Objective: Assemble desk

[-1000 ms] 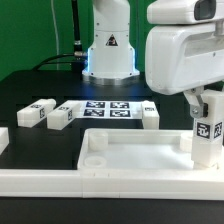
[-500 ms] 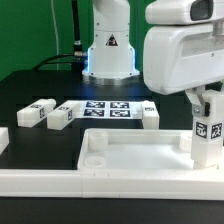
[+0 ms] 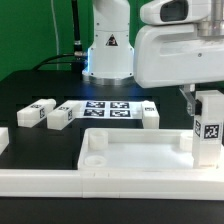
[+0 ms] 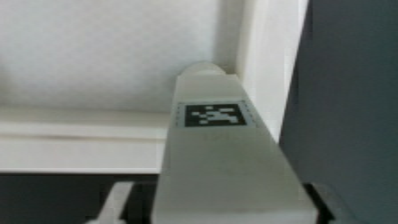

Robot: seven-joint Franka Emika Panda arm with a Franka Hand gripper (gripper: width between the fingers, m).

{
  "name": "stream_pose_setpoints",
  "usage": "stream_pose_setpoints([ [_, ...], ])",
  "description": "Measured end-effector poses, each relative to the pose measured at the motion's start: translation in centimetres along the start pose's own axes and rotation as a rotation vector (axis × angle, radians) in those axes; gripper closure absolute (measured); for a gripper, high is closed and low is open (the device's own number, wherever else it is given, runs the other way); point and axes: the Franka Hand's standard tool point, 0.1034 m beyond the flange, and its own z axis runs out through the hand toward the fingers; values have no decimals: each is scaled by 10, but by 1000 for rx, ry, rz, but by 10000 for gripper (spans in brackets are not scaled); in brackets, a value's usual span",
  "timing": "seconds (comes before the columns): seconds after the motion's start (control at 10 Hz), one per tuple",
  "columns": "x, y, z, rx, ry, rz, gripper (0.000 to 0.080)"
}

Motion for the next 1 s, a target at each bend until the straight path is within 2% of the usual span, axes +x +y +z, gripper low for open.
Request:
stream_pose_setpoints([
  [0.7, -2, 1, 1, -2, -6, 634, 509],
  [1.0, -1, 2, 0, 0, -6, 706, 509],
])
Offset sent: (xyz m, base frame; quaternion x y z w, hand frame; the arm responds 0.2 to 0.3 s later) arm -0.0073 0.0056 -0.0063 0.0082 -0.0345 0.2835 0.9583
